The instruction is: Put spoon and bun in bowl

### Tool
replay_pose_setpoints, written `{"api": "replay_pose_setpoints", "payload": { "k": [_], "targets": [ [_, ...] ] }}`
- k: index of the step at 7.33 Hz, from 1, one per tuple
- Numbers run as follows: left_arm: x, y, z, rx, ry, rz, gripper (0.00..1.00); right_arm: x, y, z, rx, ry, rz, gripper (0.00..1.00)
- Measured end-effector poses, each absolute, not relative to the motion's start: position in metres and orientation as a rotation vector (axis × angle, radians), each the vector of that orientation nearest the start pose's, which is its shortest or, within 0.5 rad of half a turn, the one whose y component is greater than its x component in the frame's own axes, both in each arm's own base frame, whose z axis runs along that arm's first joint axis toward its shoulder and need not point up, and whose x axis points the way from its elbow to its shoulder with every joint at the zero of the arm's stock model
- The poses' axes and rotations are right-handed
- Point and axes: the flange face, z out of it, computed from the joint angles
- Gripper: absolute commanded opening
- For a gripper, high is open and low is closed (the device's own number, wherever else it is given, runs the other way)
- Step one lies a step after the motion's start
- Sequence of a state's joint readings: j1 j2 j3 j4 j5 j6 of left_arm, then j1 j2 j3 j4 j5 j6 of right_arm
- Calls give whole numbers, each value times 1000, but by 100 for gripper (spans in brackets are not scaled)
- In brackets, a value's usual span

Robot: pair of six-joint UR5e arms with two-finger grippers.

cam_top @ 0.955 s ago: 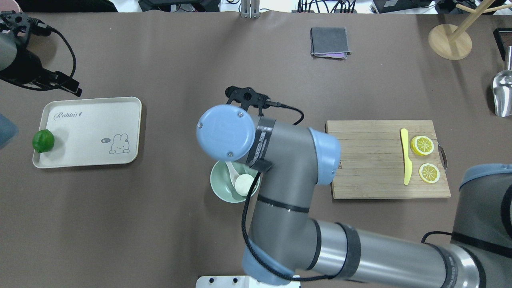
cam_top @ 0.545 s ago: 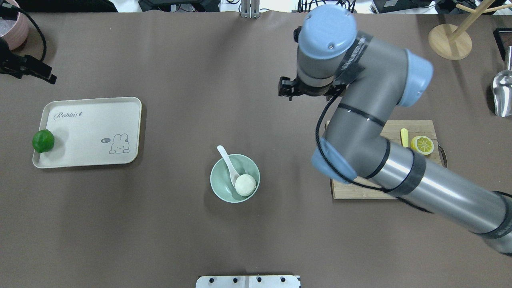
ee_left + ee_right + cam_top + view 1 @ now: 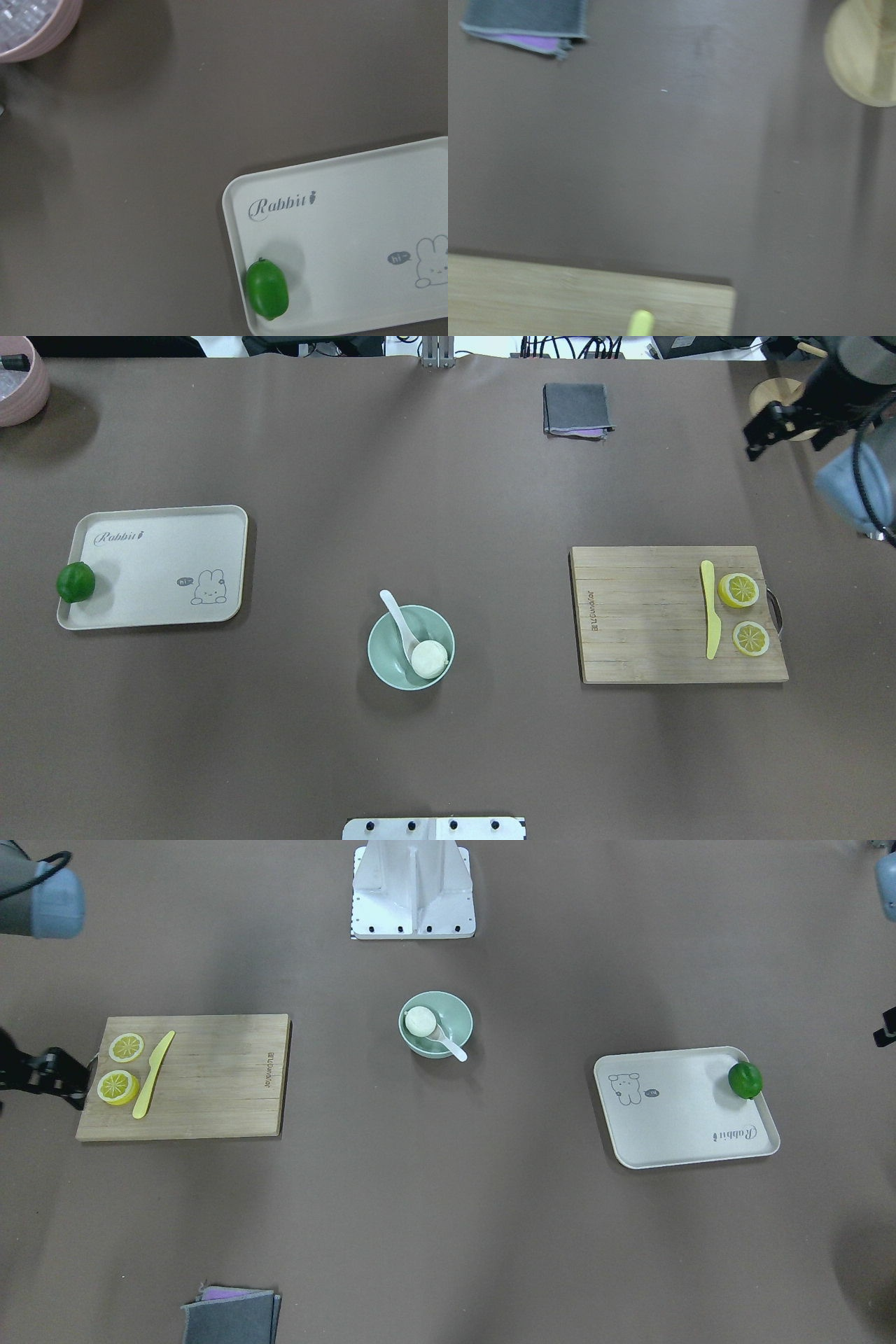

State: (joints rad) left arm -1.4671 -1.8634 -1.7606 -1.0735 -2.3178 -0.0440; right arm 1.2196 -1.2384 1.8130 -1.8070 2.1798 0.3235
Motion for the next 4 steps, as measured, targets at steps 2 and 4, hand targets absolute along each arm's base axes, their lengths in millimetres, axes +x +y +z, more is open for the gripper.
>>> {"api": "replay_pose_setpoints", "payload": {
  "k": [2,4],
  "targets": [
    [-41,-558,499,-59,750,73,99,-32,-543,487,104,-632,-229,100],
    [-52,-527,564,-3,755,118,99,25,-506,547,54,-621,-197,100]
  ]
}}
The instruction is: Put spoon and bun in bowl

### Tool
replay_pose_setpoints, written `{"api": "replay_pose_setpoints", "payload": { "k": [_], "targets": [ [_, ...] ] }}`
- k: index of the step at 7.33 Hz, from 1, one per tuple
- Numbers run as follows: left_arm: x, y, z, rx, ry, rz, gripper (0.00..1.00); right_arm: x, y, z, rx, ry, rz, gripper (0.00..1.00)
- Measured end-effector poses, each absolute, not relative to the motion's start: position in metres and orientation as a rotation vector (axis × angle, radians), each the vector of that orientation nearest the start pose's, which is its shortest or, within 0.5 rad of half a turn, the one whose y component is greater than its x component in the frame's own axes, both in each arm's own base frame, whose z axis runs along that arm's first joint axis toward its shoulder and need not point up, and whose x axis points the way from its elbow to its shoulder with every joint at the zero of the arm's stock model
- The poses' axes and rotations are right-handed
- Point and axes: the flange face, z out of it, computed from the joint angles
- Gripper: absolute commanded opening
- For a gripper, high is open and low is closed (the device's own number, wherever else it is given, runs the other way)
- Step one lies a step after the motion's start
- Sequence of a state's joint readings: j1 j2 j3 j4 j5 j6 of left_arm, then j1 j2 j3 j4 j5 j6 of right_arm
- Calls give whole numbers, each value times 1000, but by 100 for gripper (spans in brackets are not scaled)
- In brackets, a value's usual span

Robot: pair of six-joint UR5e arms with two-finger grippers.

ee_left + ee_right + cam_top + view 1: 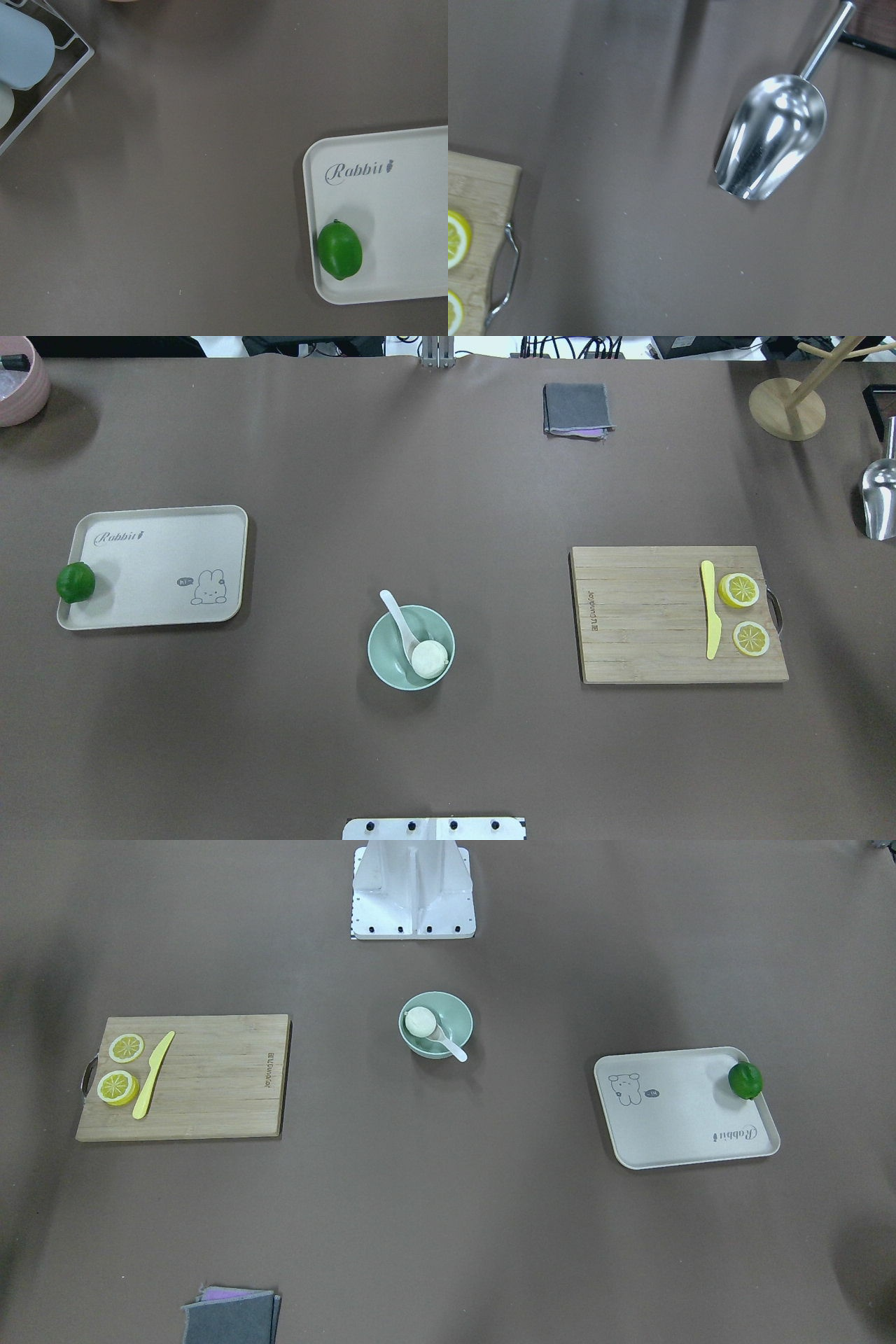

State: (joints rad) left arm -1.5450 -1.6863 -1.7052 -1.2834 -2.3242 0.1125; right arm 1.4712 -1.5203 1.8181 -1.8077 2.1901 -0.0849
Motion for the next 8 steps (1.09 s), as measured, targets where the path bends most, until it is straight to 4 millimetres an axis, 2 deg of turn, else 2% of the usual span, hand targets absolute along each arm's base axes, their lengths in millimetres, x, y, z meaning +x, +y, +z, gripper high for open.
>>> {"api": "replay_pose_setpoints", "payload": {
  "k": [2,3,4,6,8],
  "targets": [
    [-54,-490,625,59,757,109,99,42,-490,578,8,-620,-161,100],
    [-54,-475,638,75,769,97,99,44,-488,585,-1,-621,-161,100],
    [-51,-468,641,82,805,93,99,44,-489,594,3,-621,-180,100],
    [-47,-466,642,71,865,85,99,45,-489,628,31,-642,-210,100],
    [-46,-464,640,47,873,73,99,43,-475,652,20,-702,-199,100]
  ]
}}
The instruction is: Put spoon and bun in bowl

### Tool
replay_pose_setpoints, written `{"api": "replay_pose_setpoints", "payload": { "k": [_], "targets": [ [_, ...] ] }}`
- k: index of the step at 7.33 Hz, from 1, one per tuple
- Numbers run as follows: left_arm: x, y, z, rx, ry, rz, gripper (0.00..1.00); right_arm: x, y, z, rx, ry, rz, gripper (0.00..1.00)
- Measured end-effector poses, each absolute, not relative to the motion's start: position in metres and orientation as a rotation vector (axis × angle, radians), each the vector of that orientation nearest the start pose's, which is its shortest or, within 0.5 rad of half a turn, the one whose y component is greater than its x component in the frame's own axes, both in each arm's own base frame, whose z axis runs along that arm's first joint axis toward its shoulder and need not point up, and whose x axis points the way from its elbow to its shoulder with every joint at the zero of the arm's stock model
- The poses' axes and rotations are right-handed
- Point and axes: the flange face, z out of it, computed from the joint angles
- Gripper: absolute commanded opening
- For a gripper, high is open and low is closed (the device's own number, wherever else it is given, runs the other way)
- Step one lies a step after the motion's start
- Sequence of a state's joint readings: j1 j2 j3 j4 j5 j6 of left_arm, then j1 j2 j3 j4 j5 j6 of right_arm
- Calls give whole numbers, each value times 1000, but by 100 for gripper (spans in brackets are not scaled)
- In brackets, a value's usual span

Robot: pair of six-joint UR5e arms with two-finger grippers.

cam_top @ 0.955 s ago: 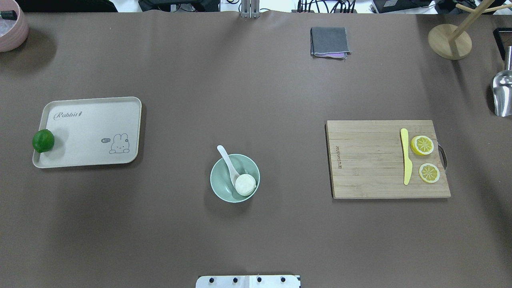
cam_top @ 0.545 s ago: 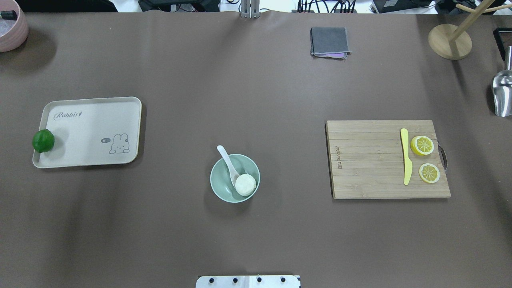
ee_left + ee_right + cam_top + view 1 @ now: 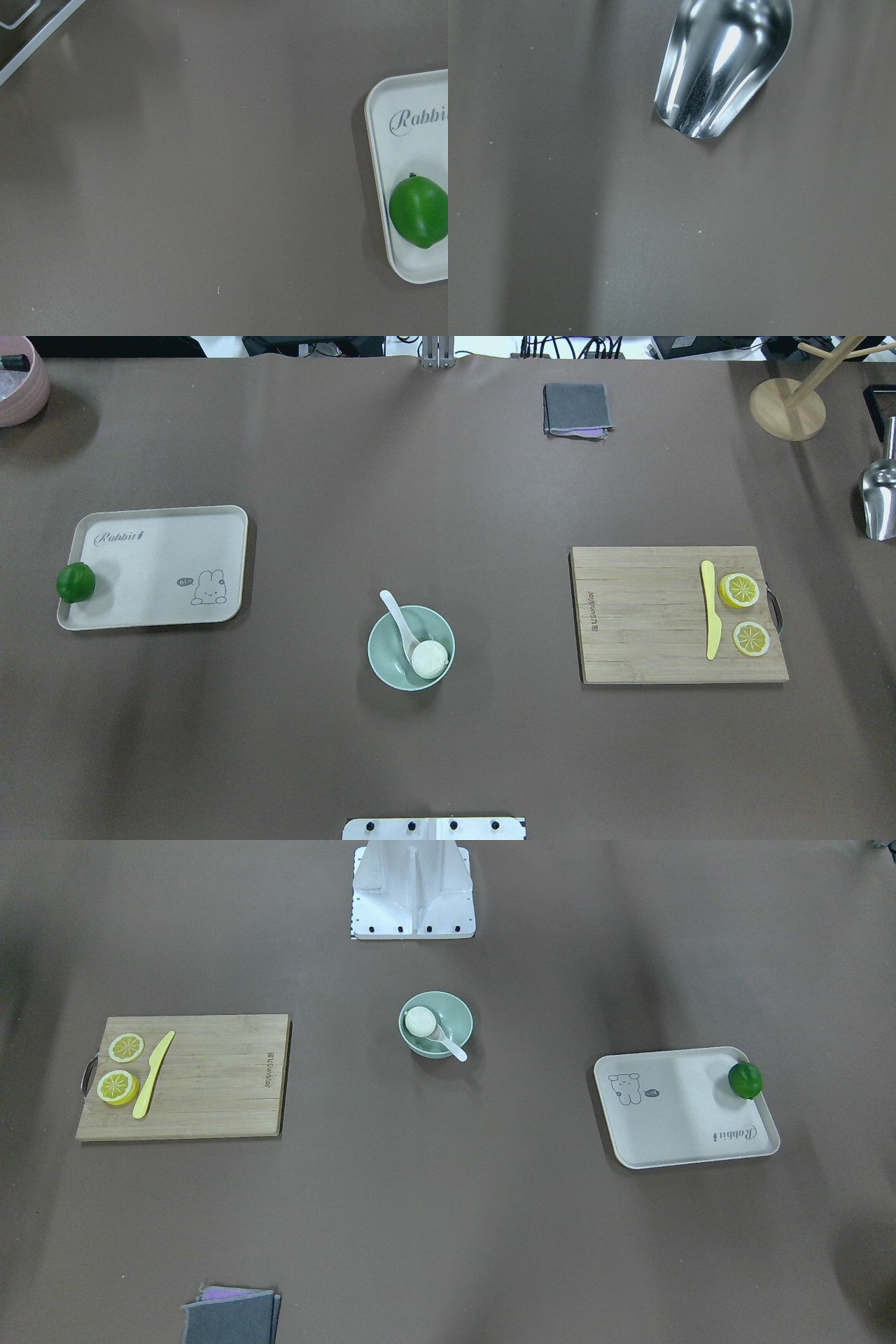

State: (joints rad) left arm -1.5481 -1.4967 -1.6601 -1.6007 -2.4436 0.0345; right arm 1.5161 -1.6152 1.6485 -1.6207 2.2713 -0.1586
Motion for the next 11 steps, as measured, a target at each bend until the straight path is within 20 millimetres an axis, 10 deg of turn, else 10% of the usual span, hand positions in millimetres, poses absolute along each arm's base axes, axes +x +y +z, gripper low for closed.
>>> {"api": "replay_pose_setpoints", "payload": {
  "k": [11],
  "targets": [
    [-46,-458,628,65,868,86,99,44,-444,654,18,-725,-200,100]
  ]
}}
